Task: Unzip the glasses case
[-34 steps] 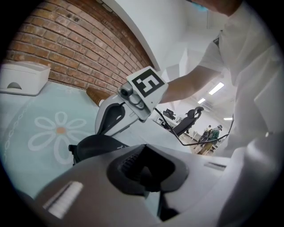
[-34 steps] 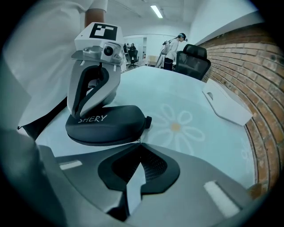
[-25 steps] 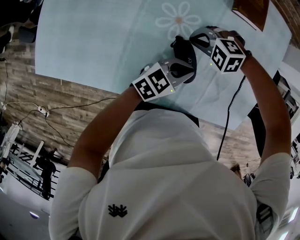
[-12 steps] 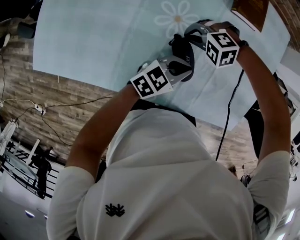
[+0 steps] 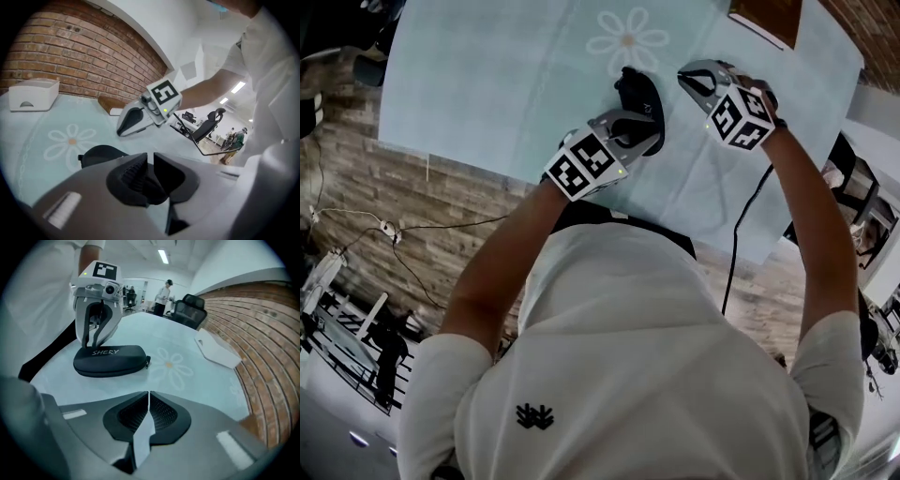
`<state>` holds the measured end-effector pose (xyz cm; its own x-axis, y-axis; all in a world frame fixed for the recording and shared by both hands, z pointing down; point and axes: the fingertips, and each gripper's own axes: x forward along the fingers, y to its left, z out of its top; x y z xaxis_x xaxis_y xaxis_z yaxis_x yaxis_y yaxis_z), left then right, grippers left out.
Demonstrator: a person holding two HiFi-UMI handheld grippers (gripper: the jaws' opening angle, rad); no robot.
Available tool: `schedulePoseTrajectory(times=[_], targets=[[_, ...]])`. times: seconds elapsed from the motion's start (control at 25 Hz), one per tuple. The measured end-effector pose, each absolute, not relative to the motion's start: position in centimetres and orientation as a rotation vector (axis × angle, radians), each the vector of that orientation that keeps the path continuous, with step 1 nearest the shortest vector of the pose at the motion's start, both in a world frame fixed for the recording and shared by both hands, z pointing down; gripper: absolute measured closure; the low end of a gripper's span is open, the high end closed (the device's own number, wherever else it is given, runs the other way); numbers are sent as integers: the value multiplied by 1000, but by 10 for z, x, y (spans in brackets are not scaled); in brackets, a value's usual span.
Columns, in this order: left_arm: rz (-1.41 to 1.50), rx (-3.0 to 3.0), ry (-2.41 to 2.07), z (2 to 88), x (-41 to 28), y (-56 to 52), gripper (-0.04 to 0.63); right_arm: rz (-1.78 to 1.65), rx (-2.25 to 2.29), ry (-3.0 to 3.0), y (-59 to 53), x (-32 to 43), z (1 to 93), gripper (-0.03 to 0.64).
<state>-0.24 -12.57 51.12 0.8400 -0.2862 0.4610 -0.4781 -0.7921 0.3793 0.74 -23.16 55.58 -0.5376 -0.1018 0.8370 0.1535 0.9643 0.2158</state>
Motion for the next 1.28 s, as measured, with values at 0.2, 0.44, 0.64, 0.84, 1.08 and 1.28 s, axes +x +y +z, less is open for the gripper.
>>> schedulePoseTrajectory(times=[0.2,0.44,0.64,0.84,1.08,1.28], targets=[[520,2527,-720,483,1,-121,543,-69,265,-2218,-187,68,528,607],[504,2509,-943,452,8,-95,543,163,470,-2377,-118,103,507,611],[483,2467,-1074,432,23,-42,543,263,501,-2462,-55,123,497,615],[484,2458,-1102,414,18,9,543,268,504,-2523,0,121,473,615],[433,2503,-1087,392,24,56,543,237,543,-2541,45,128,451,615],[358,2523,-1111,369,7,103,543,215,579,-2536,82,114,440,615]])
